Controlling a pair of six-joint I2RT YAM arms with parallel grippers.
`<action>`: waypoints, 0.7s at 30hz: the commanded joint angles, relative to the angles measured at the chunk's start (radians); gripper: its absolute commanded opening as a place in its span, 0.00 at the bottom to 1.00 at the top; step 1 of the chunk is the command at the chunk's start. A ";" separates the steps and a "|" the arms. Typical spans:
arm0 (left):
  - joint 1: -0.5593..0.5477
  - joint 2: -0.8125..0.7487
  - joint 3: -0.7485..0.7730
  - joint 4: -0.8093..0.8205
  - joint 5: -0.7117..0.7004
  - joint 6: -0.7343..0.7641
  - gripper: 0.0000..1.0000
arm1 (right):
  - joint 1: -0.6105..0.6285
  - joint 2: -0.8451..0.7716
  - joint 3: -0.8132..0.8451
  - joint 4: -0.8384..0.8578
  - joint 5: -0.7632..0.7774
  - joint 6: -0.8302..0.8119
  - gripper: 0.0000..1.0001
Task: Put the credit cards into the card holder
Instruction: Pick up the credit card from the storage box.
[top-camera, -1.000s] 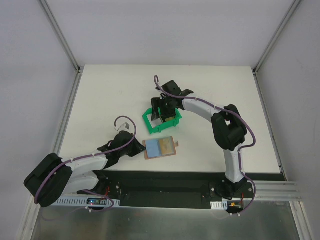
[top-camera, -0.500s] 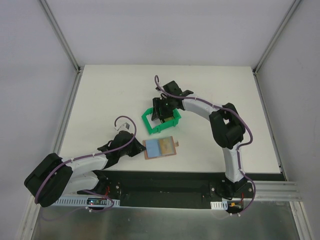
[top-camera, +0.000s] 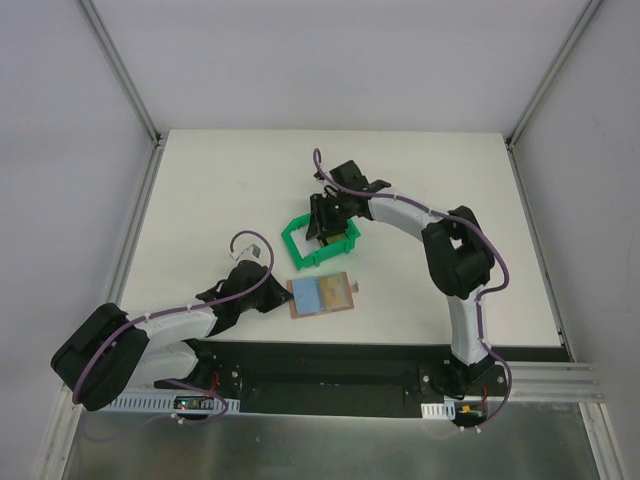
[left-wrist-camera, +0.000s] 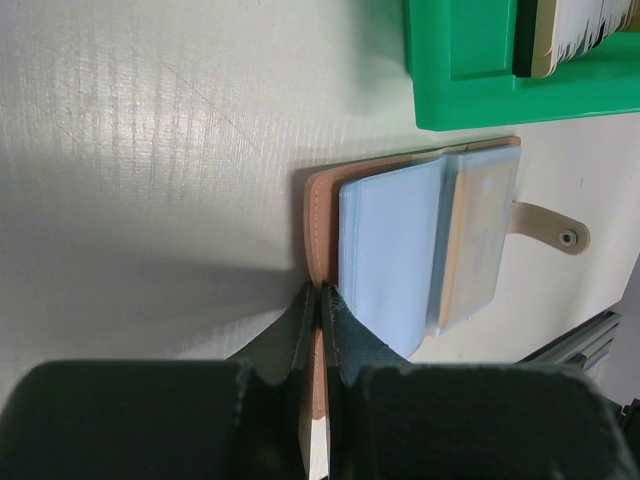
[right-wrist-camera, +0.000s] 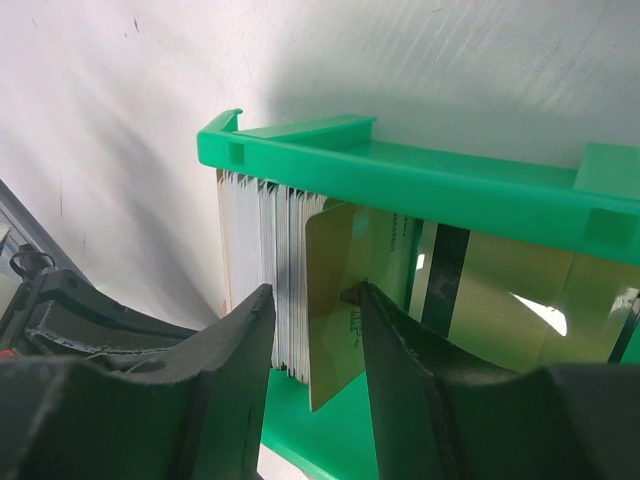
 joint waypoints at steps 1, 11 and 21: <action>0.011 0.024 0.010 -0.039 0.011 0.036 0.00 | -0.001 -0.081 -0.001 0.017 -0.041 0.008 0.41; 0.011 0.036 0.010 -0.033 0.021 0.037 0.00 | -0.004 -0.093 -0.010 0.017 -0.047 0.006 0.31; 0.011 0.038 0.011 -0.032 0.022 0.039 0.00 | -0.016 -0.118 -0.012 0.007 0.002 -0.008 0.17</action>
